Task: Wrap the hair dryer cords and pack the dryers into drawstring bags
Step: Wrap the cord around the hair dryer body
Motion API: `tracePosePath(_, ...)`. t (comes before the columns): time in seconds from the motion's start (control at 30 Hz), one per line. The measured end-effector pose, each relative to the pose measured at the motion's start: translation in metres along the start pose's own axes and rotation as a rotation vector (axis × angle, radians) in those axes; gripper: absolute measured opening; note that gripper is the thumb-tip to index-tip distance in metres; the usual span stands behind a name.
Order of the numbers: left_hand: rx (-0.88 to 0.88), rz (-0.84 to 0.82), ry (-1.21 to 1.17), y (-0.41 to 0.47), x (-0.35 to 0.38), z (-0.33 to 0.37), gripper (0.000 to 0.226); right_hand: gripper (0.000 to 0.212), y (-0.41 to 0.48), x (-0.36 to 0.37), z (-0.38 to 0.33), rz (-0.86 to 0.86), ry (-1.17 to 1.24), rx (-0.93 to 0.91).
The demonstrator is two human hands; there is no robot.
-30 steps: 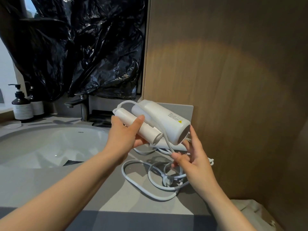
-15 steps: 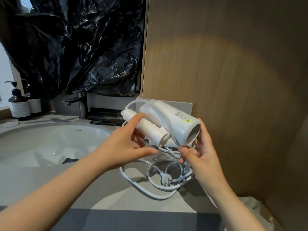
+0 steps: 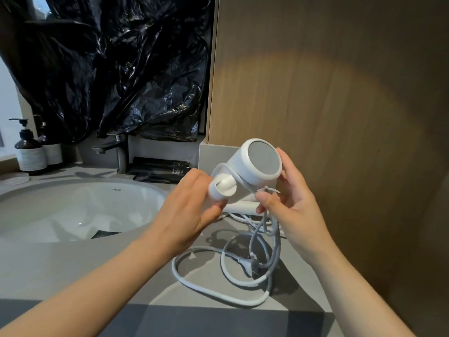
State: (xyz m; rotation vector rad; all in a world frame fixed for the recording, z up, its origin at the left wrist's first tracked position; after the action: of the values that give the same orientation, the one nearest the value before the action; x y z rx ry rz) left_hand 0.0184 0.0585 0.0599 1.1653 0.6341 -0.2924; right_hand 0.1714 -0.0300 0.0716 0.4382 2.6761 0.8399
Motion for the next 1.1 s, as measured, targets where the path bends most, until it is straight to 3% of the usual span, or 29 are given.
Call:
tracePosePath(0.07,-0.001,0.019,-0.054,0.001,-0.001,0.005,0.009,0.074,0.002,0.0,0.0,-0.001,0.0,0.021)
tracePosePath(0.17,-0.058,0.11,-0.118,0.002,0.0,0.008,0.006,0.071,0.002,0.001,0.0,-0.004,0.066,0.025)
tracePosePath(0.27,-0.238,0.277,-0.237,0.006,-0.003,-0.001,0.038,0.062,-0.003,0.009,0.007,-0.005,0.137,0.06)
tracePosePath(0.37,-0.395,0.332,-0.347,0.013,-0.002,-0.011,0.048,0.05,-0.005,0.011,0.017,0.031,0.141,0.133)
tracePosePath(0.47,-0.486,0.351,-0.472,0.013,-0.001,-0.019,0.044,0.031,-0.004,0.012,0.021,0.003,-0.072,0.133)
tracePosePath(0.57,-0.472,0.337,-0.483,0.009,-0.003,-0.016,0.047,0.013,-0.003,0.008,0.018,-0.012,-0.425,0.0)
tracePosePath(0.67,-0.511,0.325,-0.572,0.007,0.0,-0.018,0.046,0.026,0.005,0.0,0.016,-0.009,-0.595,-0.083)
tracePosePath(0.8,-0.572,0.337,-0.663,0.007,0.002,-0.018,0.042,0.038,0.014,-0.001,0.023,-0.04,-0.73,-0.025)
tracePosePath(0.97,-0.601,0.295,-0.823,0.008,0.011,-0.013,0.047,0.038,0.015,0.006,0.034,-0.085,-0.267,0.21)
tracePosePath(1.1,-0.6,0.256,-0.82,0.012,0.01,-0.016,0.048,0.038,0.022,0.003,0.028,-0.069,-0.144,0.186)
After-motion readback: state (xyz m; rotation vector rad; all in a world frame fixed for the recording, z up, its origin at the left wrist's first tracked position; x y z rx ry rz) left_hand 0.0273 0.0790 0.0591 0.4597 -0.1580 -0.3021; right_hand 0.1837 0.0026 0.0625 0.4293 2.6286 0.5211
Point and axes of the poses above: each hand's wrist, its own y-axis towards the middle knuckle, its own x-axis out of the palm, z = x × y, the point moved 7 cm from there along y, towards the middle knuckle, and after that the axes turned 2 degrees about -z, right-handed, at the moved point
